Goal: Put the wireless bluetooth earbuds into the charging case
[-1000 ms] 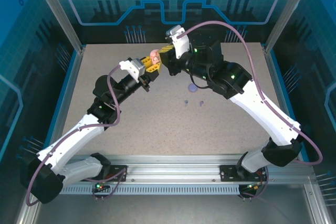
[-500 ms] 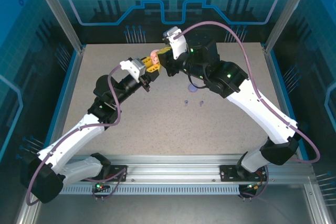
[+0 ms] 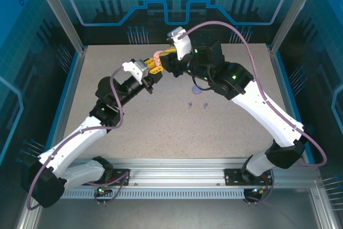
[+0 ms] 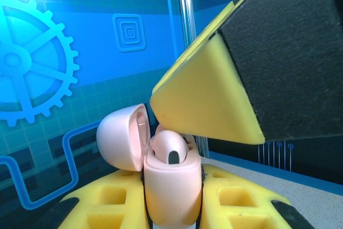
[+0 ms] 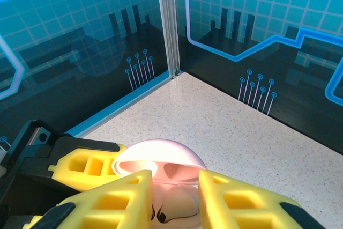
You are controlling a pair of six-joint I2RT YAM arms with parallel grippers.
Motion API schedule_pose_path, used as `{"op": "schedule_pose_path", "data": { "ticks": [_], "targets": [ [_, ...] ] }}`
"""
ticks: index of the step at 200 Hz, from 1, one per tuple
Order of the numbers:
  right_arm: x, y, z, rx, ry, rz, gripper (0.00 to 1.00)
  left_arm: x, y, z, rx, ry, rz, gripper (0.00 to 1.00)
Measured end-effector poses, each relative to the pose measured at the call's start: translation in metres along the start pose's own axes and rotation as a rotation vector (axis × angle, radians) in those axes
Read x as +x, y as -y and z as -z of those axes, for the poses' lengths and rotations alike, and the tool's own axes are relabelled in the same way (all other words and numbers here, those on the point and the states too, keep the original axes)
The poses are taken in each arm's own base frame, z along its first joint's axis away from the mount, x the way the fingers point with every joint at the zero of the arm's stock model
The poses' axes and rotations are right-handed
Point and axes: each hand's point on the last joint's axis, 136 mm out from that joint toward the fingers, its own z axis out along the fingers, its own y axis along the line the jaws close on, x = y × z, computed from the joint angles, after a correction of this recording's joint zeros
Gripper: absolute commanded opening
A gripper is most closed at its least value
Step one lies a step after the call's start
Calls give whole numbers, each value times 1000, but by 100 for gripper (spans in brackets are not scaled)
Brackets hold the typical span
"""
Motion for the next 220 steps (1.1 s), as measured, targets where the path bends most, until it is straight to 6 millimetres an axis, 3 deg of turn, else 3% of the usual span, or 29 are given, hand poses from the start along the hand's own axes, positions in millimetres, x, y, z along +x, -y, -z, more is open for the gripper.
{"op": "schedule_pose_path", "data": {
  "ticks": [80,123,153,187,220],
  "targets": [
    [-19,16,7,26,44,-76,57,0,0,0,0,0,0,0],
    [-28,52,14,81,61,-183,62,1,0,0,0,-2,1,0],
    [-52,80,15,100,72,-258,63,2,0,-1,1,-4,2,0],
    [-53,93,-11,70,2,-307,63,11,3,-5,21,-26,20,0],
    [-12,95,-54,29,-156,-355,63,25,7,-11,54,-63,55,0]
  ]
}}
